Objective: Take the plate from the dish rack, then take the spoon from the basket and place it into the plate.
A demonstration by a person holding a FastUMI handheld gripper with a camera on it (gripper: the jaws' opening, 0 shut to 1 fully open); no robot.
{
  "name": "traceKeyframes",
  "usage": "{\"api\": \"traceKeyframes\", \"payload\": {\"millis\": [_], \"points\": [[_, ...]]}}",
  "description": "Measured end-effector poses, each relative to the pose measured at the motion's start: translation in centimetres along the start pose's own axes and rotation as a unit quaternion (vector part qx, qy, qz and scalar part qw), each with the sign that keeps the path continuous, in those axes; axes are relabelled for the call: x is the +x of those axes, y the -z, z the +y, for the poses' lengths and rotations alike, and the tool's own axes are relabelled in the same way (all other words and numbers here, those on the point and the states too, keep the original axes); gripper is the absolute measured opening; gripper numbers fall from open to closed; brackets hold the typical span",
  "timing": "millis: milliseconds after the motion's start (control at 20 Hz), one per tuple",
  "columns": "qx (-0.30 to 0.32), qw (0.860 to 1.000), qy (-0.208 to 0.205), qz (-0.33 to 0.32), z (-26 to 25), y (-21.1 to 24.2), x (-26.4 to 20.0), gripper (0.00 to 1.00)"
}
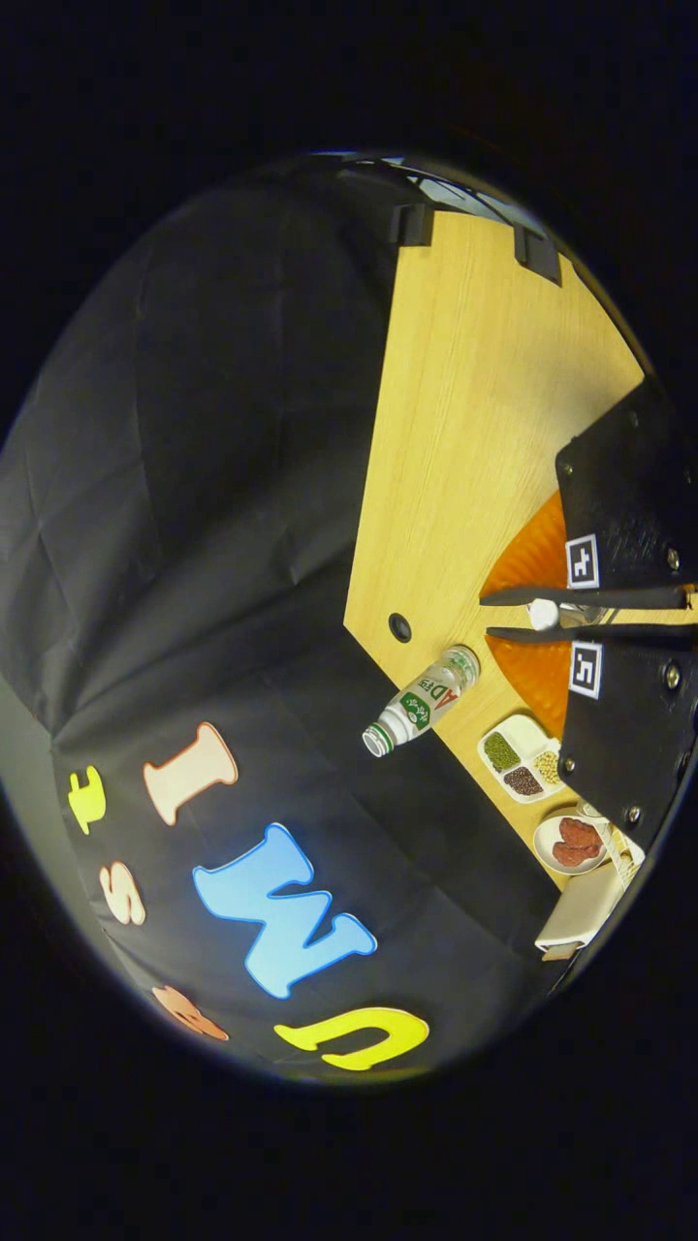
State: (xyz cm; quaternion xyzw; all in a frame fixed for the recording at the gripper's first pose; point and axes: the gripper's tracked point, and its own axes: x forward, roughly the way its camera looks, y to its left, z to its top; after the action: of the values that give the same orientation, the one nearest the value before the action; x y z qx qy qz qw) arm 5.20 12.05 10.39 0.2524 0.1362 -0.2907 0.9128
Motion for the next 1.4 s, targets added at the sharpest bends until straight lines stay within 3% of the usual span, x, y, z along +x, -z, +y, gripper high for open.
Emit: {"api": "traceKeyframes", "payload": {"millis": [400, 600, 900, 1400], "points": [[-0.055, 0.996, -0.008, -0.067, 3.6, -5.6, -4.9, 0.06], [-0.085, 0.992, -0.021, -0.089, 6.1, -6.2, -7.7, 0.06], [-0.166, 0.981, -0.055, -0.090, 11.5, -3.4, -11.6, 0.06], [-0.230, 0.957, -0.169, -0.053, 21.4, 6.1, -18.9, 0.06]]}}
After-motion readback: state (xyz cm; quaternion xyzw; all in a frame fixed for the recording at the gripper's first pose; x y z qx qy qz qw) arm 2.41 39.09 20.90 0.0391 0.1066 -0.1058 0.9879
